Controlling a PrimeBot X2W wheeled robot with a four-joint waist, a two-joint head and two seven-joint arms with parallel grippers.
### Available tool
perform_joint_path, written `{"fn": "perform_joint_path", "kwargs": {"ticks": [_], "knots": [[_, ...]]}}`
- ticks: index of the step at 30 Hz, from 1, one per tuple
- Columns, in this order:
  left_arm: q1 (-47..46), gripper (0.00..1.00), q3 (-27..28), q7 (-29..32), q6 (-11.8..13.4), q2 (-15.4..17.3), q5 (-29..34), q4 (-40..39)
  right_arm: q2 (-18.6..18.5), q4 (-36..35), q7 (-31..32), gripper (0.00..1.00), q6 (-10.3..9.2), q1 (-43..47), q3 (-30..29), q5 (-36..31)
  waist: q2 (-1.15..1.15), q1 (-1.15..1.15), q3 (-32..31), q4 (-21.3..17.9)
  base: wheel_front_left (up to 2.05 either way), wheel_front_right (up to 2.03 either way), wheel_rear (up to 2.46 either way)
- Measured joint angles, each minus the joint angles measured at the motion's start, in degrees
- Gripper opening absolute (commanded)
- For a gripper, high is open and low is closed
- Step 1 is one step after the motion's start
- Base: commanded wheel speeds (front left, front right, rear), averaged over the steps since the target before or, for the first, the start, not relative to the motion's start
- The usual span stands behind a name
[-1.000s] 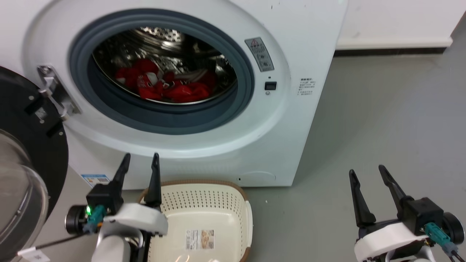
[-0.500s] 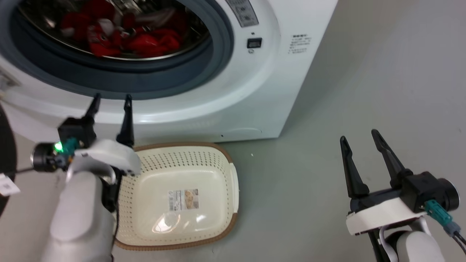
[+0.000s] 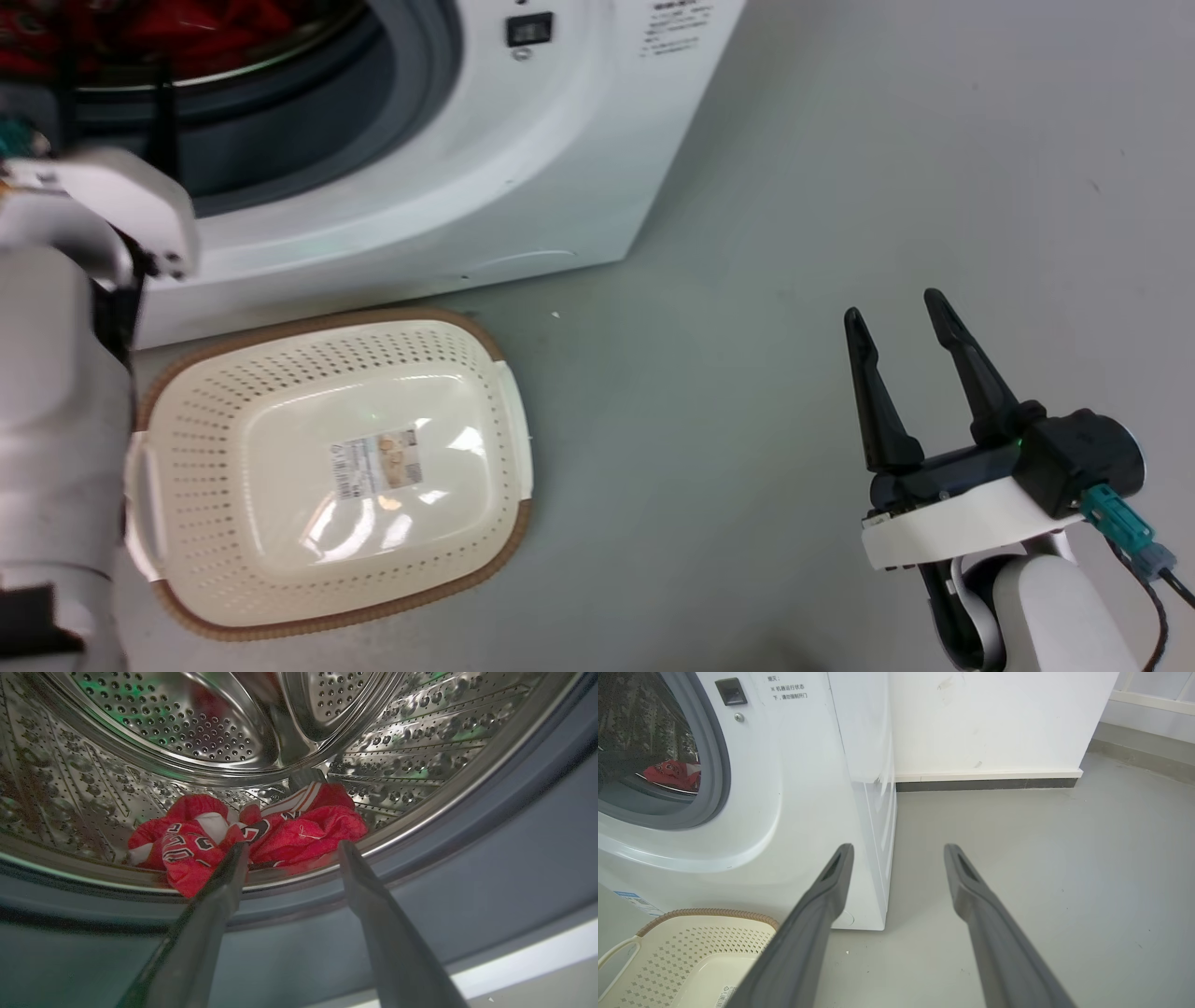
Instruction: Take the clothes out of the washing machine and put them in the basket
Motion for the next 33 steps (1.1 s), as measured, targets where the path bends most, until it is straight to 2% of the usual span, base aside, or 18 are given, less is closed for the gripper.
{"fn": "perform_joint_path", "kwargs": {"ticks": [10,14,17,24,30,33], "knots": [[-13.62,1.00,-3.78,10.92,-0.18,8.53,1.87,5.58,-0.01,2.18,-1.27,1.00,0.00,-2.03,2.46,3.76,0.00,0.00,5.07,-5.71,0.00,0.00,0.00],[-19.19,1.00,-8.71,16.58,-0.20,12.62,1.31,6.76,0.01,1.93,-1.34,1.00,0.00,-2.99,3.38,5.32,0.00,0.00,7.10,-7.65,0.00,0.00,0.00],[-22.67,1.00,-13.94,21.84,-0.26,14.89,-0.35,7.08,0.00,1.38,-1.35,1.00,0.00,-3.12,3.97,6.20,0.00,0.00,8.69,-8.98,0.00,0.00,0.00],[-30.32,1.00,-25.79,35.74,-0.26,22.85,-6.47,4.91,-0.01,0.44,-1.48,1.00,0.00,-3.68,5.14,8.21,0.00,0.00,12.25,-11.82,0.00,0.00,0.00],[-34.95,1.00,-31.20,47.23,-0.26,29.48,-12.10,1.74,0.00,0.01,-1.48,1.00,0.00,-3.92,6.28,9.67,0.00,0.00,15.21,-13.84,0.00,0.00,0.00],[-35.90,1.00,-32.27,51.52,-0.26,31.28,-14.25,0.07,-0.01,-0.05,-1.48,1.00,0.00,-4.06,6.59,10.29,0.00,0.00,16.38,-14.59,0.00,0.00,0.00]]}}
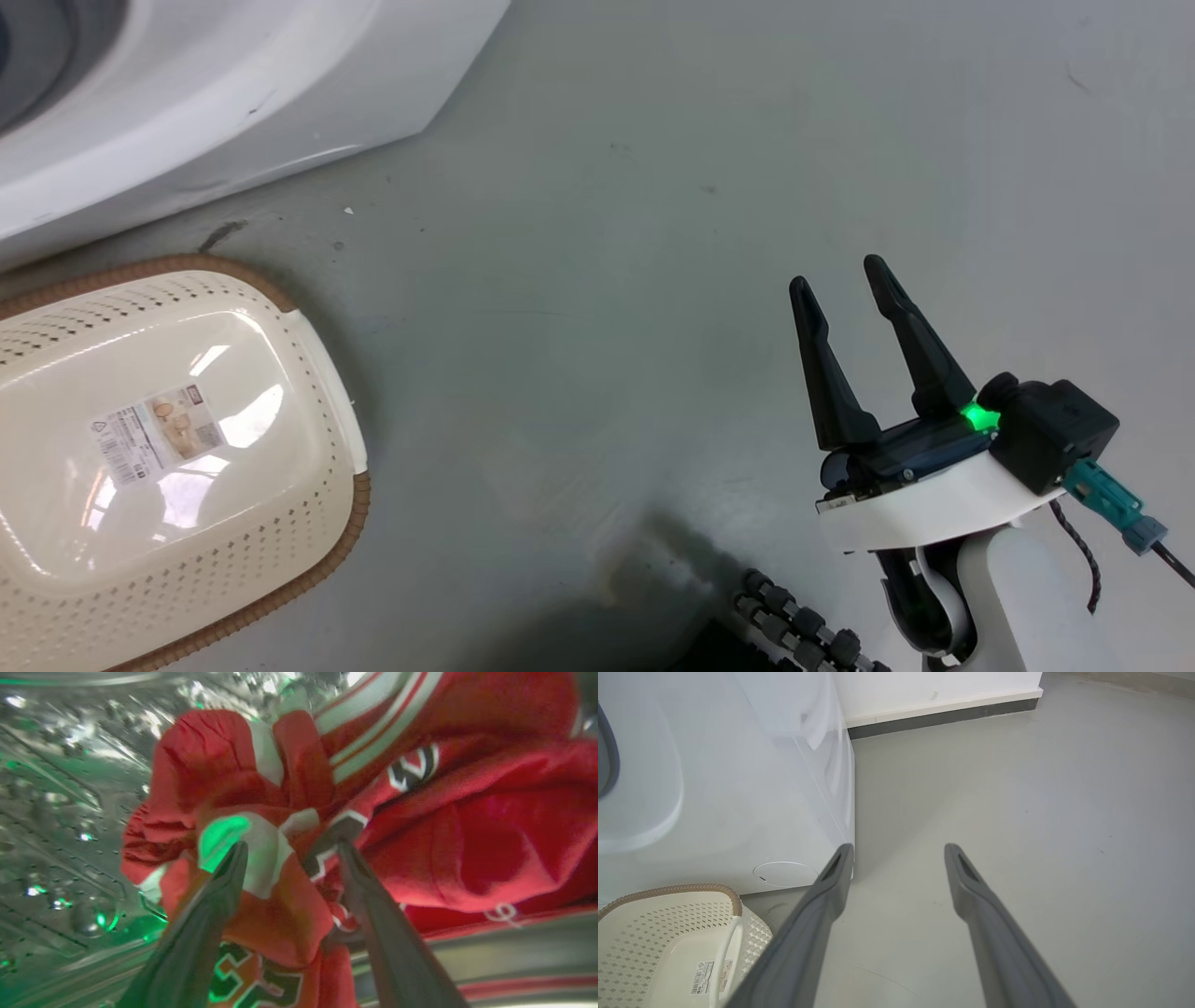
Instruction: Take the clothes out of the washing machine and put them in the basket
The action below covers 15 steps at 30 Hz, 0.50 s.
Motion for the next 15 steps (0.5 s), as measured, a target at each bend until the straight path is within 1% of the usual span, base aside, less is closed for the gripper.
{"fn": "perform_joint_path", "kwargs": {"ticks": [3,4,5,6,9,11,15], "knots": [[-0.07,1.00,-0.90,4.34,0.00,1.41,-1.11,-1.08,0.00,0.01,0.00,1.00,0.00,-0.27,0.29,0.52,0.00,0.00,0.71,-0.57,0.00,0.00,0.00],[-0.10,0.80,-0.80,5.79,0.00,1.76,-1.59,-1.20,0.01,0.01,0.00,1.00,0.01,-0.36,0.36,0.77,0.00,0.00,0.89,-0.70,0.00,0.00,0.00],[-0.10,0.33,-0.79,7.04,0.00,2.14,-1.90,-1.41,0.01,0.01,0.00,1.00,0.00,-0.59,0.37,0.87,0.00,0.00,1.03,-0.83,0.00,0.00,0.00],[-0.10,0.00,-0.71,7.42,0.18,2.47,-2.07,-2.02,0.00,0.00,0.00,1.00,0.00,-0.86,0.37,0.90,0.00,0.00,1.13,-0.93,0.00,0.00,0.00],[0.03,0.00,-0.57,8.46,1.07,3.03,-2.23,-3.74,0.01,-0.05,0.00,1.00,0.00,-1.06,0.41,1.37,0.00,0.00,1.26,-1.11,0.00,0.00,0.00],[0.43,0.00,-0.53,7.84,1.57,3.60,-2.25,-4.99,0.01,-0.07,0.00,1.00,0.01,-1.07,0.40,1.41,0.00,0.00,1.27,-1.13,0.00,0.00,0.00],[1.73,0.00,0.23,3.07,3.42,4.32,-2.52,-6.90,0.02,0.04,0.00,1.00,0.00,-1.10,0.22,1.46,0.00,0.00,1.01,-1.09,0.00,0.00,0.00]]}}
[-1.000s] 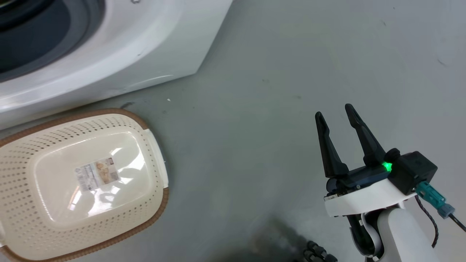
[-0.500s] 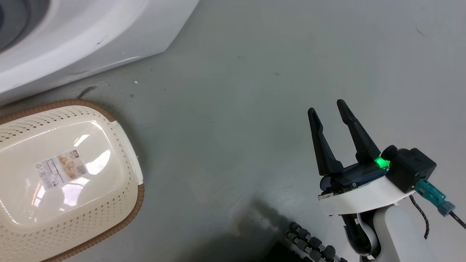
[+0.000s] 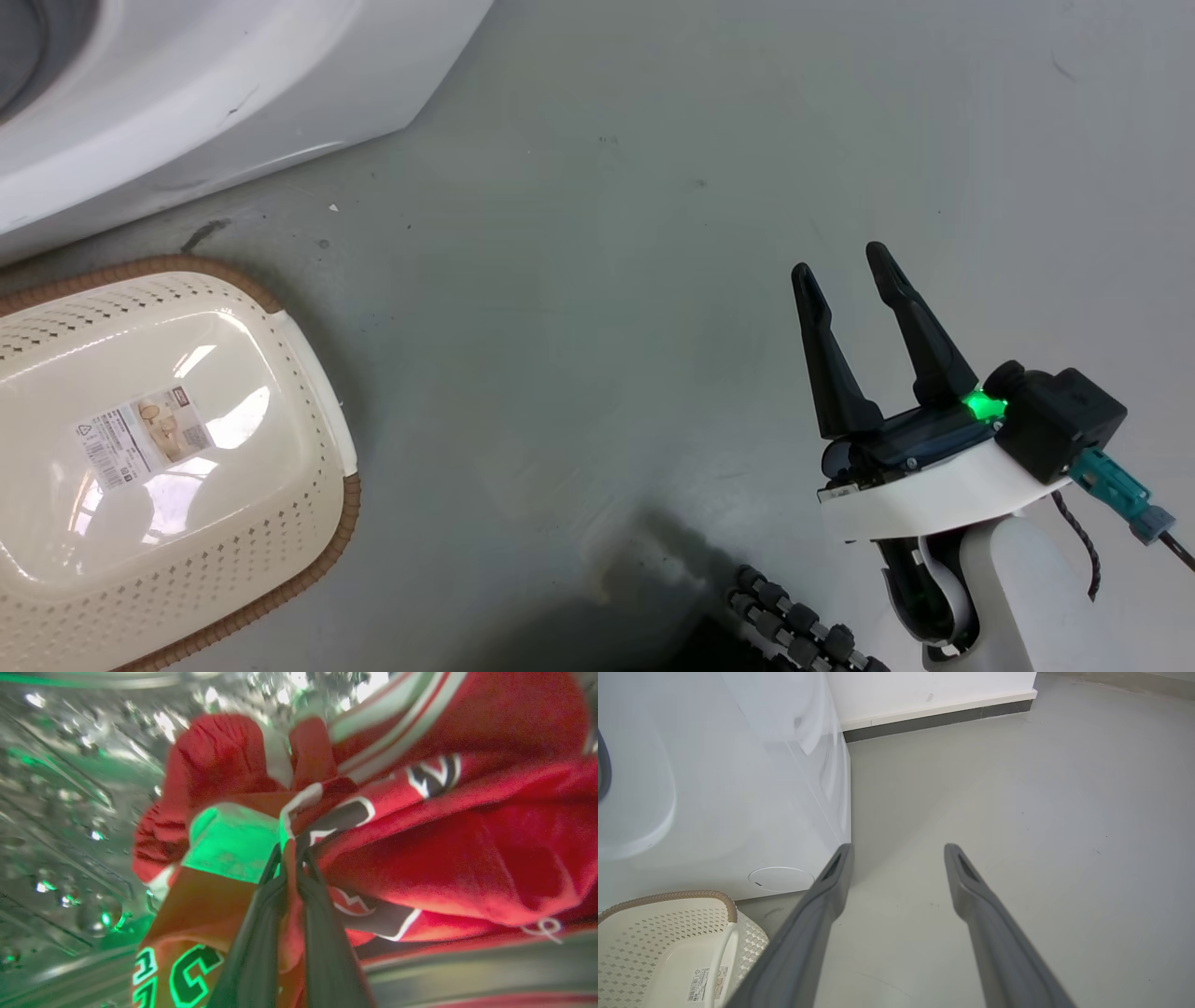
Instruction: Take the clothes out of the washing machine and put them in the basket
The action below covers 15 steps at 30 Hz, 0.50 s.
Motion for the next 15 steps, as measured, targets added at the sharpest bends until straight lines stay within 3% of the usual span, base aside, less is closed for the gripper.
{"fn": "perform_joint_path", "kwargs": {"ticks": [7,15], "knots": [[2.47,0.00,1.63,-17.25,3.79,-0.77,0.37,-0.45,0.00,0.37,0.00,1.00,0.00,-0.27,-0.87,-0.31,0.00,0.00,-1.82,0.28,0.00,0.00,0.00],[6.19,0.00,4.42,-36.73,6.39,-5.81,-2.76,5.86,0.00,0.98,-0.01,1.00,0.00,0.10,-2.53,-1.53,0.00,0.00,-5.55,0.55,0.00,0.00,0.00]]}}
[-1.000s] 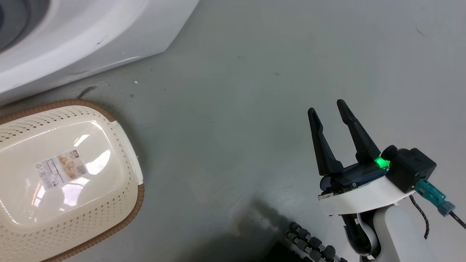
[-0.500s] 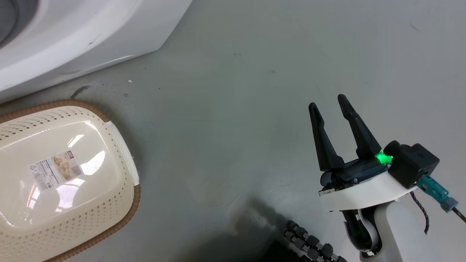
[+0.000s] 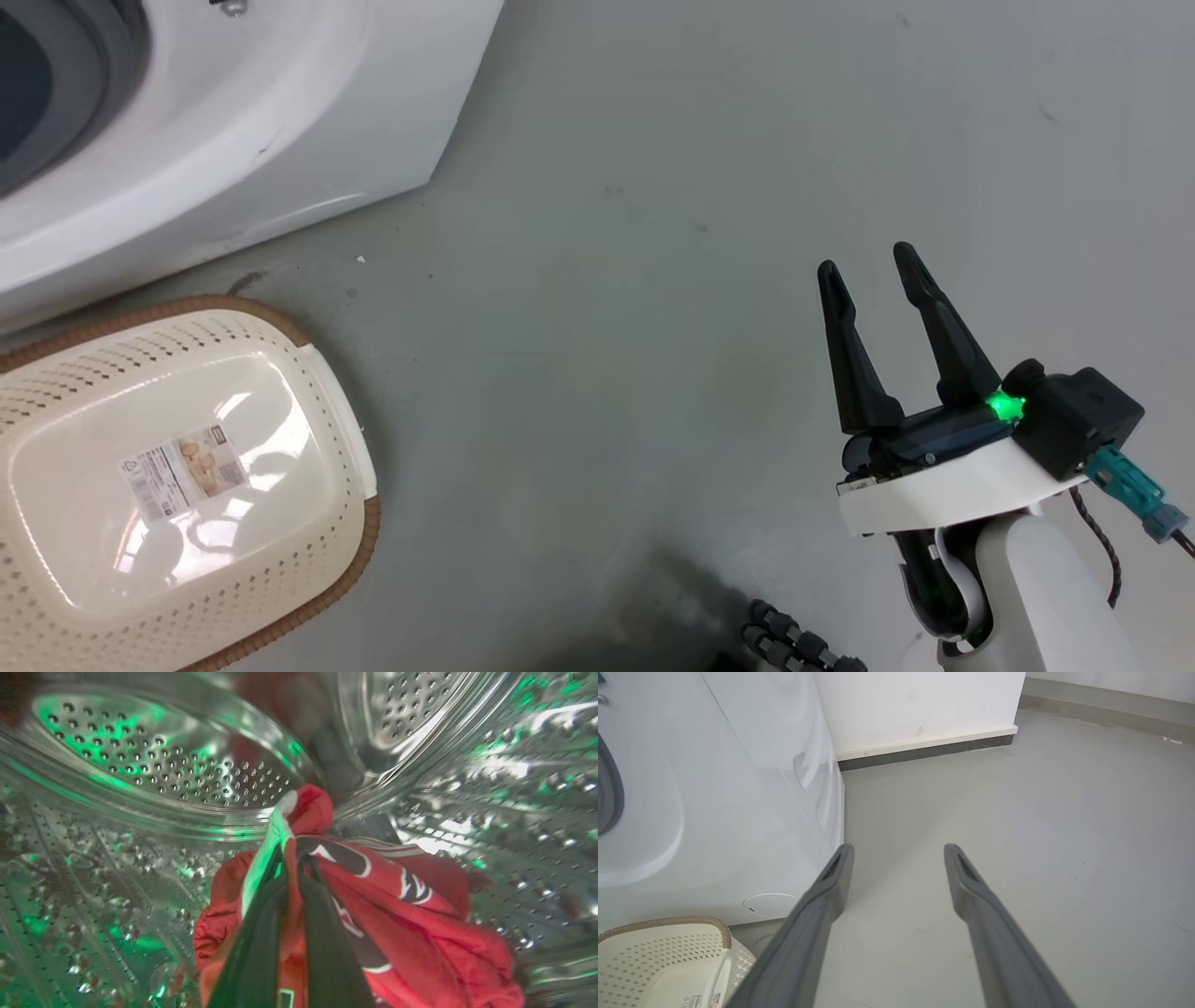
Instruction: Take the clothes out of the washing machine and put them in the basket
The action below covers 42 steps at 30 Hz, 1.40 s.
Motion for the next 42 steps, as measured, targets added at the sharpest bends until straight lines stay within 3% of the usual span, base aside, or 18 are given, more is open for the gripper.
{"fn": "perform_joint_path", "kwargs": {"ticks": [8,23,31,42], "knots": [[4.99,0.00,2.09,-12.35,0.98,-5.76,-3.88,7.03,0.01,1.07,0.00,1.00,0.00,1.58,-1.26,-1.18,0.00,0.00,-4.60,0.14,0.00,0.00,0.00],[18.59,0.00,4.87,-21.74,-0.80,-14.33,-10.98,15.50,0.02,4.52,0.00,1.00,0.00,5.48,-3.02,-3.09,0.00,-0.01,-16.05,1.30,0.00,0.00,0.00],[24.50,0.00,6.27,-23.74,-1.82,-18.17,-12.90,14.36,0.03,5.58,0.00,1.00,0.00,6.97,-3.42,-4.74,0.00,-0.01,-21.87,3.82,0.00,0.00,0.00],[33.20,0.00,10.02,-23.87,-1.56,-20.48,-11.81,4.46,0.04,5.59,1.54,1.00,0.00,8.44,-4.22,-5.93,0.00,-0.01,-28.17,7.80,0.00,0.00,0.00]]}}
